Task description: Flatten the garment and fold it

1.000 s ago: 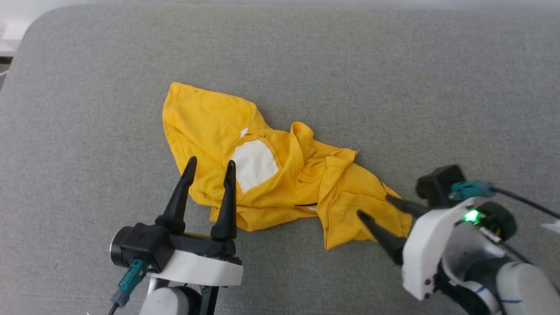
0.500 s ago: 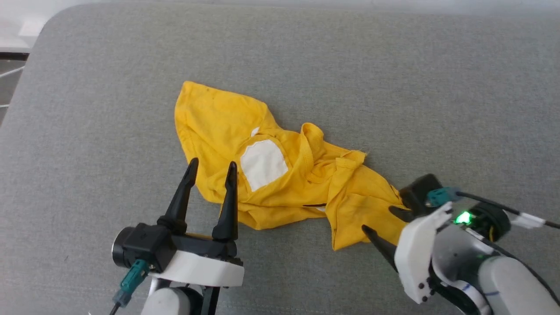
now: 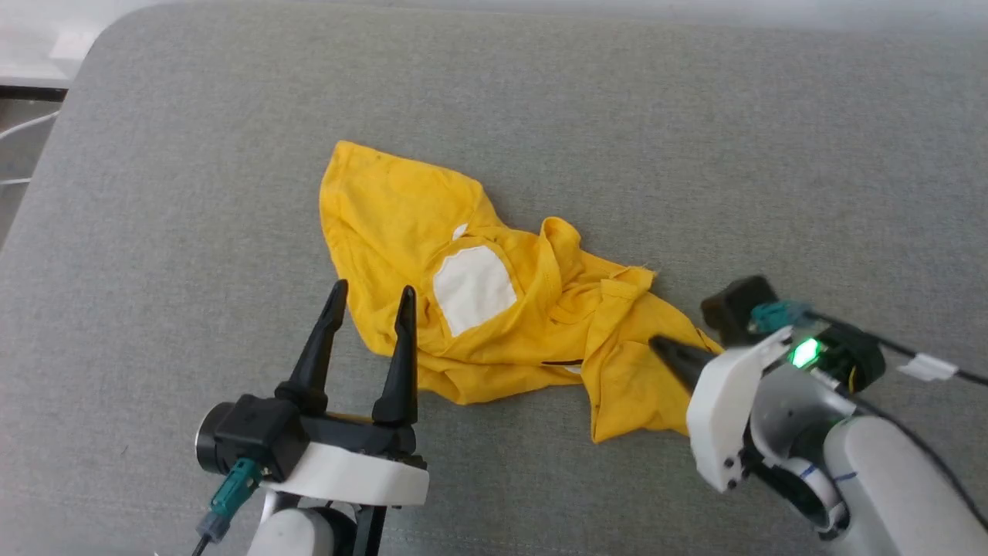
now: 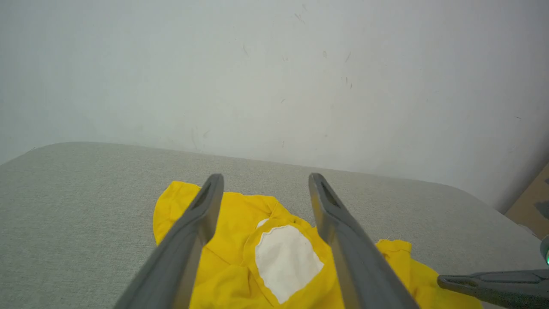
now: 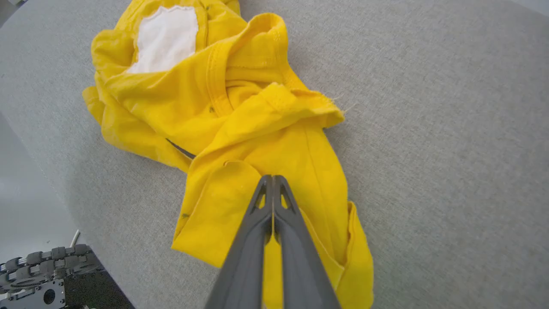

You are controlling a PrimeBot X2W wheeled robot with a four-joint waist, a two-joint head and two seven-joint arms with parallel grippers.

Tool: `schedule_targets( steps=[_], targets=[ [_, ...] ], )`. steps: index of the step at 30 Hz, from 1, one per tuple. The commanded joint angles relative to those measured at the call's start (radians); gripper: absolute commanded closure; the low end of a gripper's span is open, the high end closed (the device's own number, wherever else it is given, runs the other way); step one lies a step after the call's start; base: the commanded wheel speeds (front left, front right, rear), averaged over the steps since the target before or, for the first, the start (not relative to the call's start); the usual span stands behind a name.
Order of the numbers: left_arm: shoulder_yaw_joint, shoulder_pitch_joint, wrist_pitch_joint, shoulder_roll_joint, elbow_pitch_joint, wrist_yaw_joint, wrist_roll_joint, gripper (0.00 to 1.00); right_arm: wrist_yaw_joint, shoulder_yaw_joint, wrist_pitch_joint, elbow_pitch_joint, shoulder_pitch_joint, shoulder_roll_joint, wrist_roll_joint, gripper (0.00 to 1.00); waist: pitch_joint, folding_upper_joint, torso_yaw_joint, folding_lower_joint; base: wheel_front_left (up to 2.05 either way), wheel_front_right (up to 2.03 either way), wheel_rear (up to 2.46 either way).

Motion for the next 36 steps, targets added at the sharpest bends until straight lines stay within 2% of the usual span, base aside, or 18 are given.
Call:
schedule_targets(
  steps=[1,6,10,13,14,16,22,28,36],
  targets=[
    [0.002,0.013,-0.005,-0.001,-0.003,0.008,-0.006,0.00,-0.002,-0.011,-0.009,-0.009,-0.018,0.006,0.002,1.00,-0.002,-0.0001,-0.008,0.0000,0.00,0.00,0.00],
    [0.005,0.011,-0.005,-0.001,-0.008,0.008,-0.005,0.00,-0.002,-0.116,-0.017,-0.055,-0.027,0.017,-0.002,1.00,-0.003,-0.0001,-0.036,0.0000,0.00,0.00,0.00],
    [0.007,0.009,-0.005,-0.001,-0.009,0.004,-0.001,0.00,-0.002,-0.242,-0.027,-0.080,-0.031,-0.003,-0.047,1.00,0.001,-0.0001,-0.050,0.0000,0.00,0.00,0.00],
    [0.010,0.009,-0.005,-0.001,-0.012,0.001,0.002,0.00,-0.002,-0.284,-0.025,-0.105,-0.015,-0.013,-0.064,0.98,0.005,-0.0001,-0.056,0.0000,0.00,0.00,0.00],
    [0.012,0.009,-0.005,-0.001,-0.012,0.000,0.003,0.00,-0.002,-0.289,-0.023,-0.115,-0.006,-0.011,-0.063,0.61,0.007,-0.0001,-0.058,0.0000,0.00,0.00,0.00],
    [0.014,0.009,-0.005,-0.001,-0.012,-0.002,0.004,0.00,-0.002,-0.295,-0.019,-0.133,0.011,-0.001,-0.058,0.00,0.011,-0.0001,-0.060,0.0000,0.00,0.00,0.00],
    [0.008,0.000,-0.005,-0.001,-0.008,-0.005,0.005,0.00,-0.002,-0.231,-0.003,-0.166,0.039,0.006,-0.040,0.00,0.017,-0.0001,-0.053,0.0000,0.00,0.00,0.00],
    [0.005,-0.005,-0.005,-0.001,-0.006,-0.005,0.002,0.00,-0.002,-0.080,0.069,-0.179,0.055,-0.050,0.017,0.00,0.023,-0.0001,-0.034,0.0000,0.00,0.00,0.00],
    [-0.005,-0.013,-0.005,-0.001,-0.005,-0.001,-0.011,0.00,-0.002,0.036,0.078,-0.119,0.010,-0.113,0.021,0.00,0.038,-0.0001,-0.003,0.0000,0.00,0.00,0.00]
  ],
)
